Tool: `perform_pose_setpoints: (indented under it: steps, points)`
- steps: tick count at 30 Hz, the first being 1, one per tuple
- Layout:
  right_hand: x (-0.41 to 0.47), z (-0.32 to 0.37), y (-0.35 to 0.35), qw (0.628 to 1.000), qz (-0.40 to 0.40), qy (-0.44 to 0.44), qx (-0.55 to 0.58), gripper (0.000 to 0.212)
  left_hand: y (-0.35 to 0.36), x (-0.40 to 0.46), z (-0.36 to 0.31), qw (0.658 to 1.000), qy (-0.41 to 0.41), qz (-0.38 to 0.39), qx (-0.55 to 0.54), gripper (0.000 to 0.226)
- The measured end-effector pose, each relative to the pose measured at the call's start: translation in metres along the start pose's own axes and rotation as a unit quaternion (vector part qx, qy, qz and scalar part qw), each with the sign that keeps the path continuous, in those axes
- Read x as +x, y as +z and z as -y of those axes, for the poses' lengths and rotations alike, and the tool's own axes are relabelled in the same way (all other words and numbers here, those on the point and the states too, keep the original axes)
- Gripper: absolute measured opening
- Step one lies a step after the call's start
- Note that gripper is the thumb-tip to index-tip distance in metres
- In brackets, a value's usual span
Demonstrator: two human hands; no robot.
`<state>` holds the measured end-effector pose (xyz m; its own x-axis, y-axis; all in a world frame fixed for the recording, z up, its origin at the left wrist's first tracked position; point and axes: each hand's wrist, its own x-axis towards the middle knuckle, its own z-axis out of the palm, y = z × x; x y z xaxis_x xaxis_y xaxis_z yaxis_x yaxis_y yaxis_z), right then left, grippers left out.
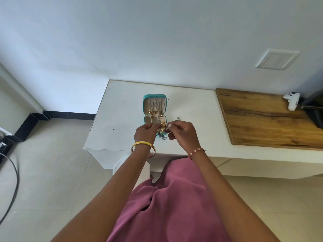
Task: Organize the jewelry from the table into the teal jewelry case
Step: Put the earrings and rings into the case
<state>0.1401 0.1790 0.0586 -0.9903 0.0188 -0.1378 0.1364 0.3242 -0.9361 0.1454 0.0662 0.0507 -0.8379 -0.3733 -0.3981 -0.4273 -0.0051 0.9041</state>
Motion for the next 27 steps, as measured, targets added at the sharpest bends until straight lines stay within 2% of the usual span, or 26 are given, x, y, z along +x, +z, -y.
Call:
perform_pose_setpoints:
  steps: [4, 8, 17, 27]
  points:
    - [0.0, 0.001, -0.007, 0.995, 0.006, -0.055, -0.086, 0.022, -0.002, -0.001, -0.003, 0.998, 0.059, 0.01, 0.026, 0.02]
    - [0.001, 0.006, -0.012, 0.989, 0.009, -0.094, -0.113, 0.021, -0.004, -0.001, -0.004, 0.994, 0.093, 0.049, 0.001, 0.021]
    - [0.009, 0.011, -0.019, 0.997, 0.043, -0.064, -0.028, 0.014, -0.002, 0.006, 0.007, 0.989, 0.119, 0.083, -0.018, 0.019]
    - [0.022, 0.02, -0.006, 0.99, 0.048, -0.076, -0.113, 0.02, -0.005, 0.012, 0.002, 0.978, 0.173, 0.089, 0.079, 0.017]
